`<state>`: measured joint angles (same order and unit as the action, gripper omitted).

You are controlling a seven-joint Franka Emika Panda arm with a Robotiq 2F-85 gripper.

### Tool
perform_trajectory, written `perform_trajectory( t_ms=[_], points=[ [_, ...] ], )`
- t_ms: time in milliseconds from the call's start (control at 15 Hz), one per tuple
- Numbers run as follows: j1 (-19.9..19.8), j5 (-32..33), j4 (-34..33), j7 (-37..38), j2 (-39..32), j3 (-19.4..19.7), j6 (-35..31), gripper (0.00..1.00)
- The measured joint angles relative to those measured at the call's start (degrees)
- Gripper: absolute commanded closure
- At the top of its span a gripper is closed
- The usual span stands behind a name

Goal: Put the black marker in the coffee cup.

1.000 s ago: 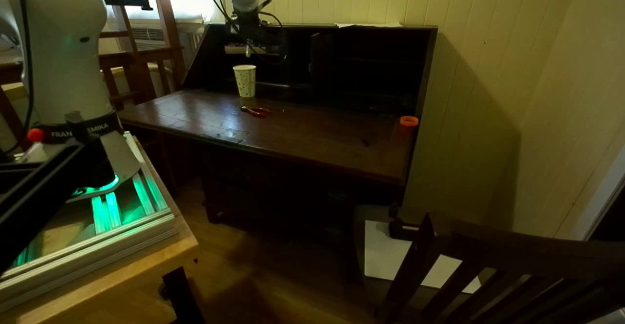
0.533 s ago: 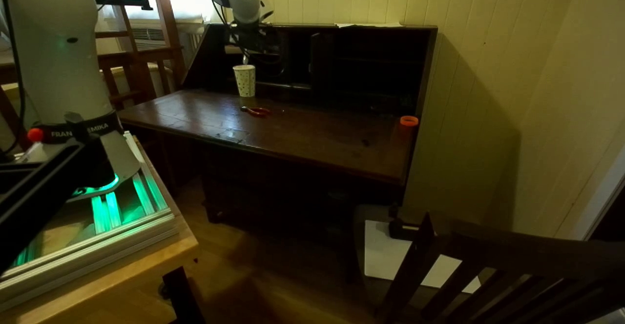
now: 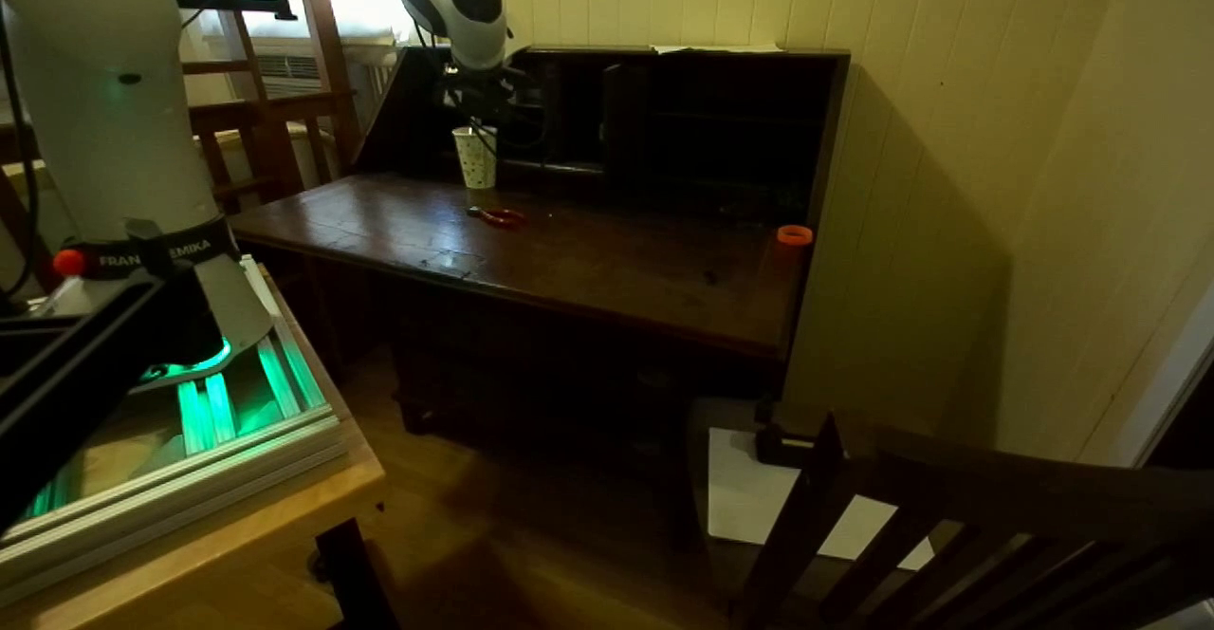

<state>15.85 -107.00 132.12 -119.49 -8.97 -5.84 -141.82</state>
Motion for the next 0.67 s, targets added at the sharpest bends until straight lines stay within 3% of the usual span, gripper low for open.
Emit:
perform_trajectory(
  t_ms=[667],
  points=[
    [-0.7, 0.0, 0.7, -0.6, -2.8, 0.0, 0.0, 0.94]
  ],
)
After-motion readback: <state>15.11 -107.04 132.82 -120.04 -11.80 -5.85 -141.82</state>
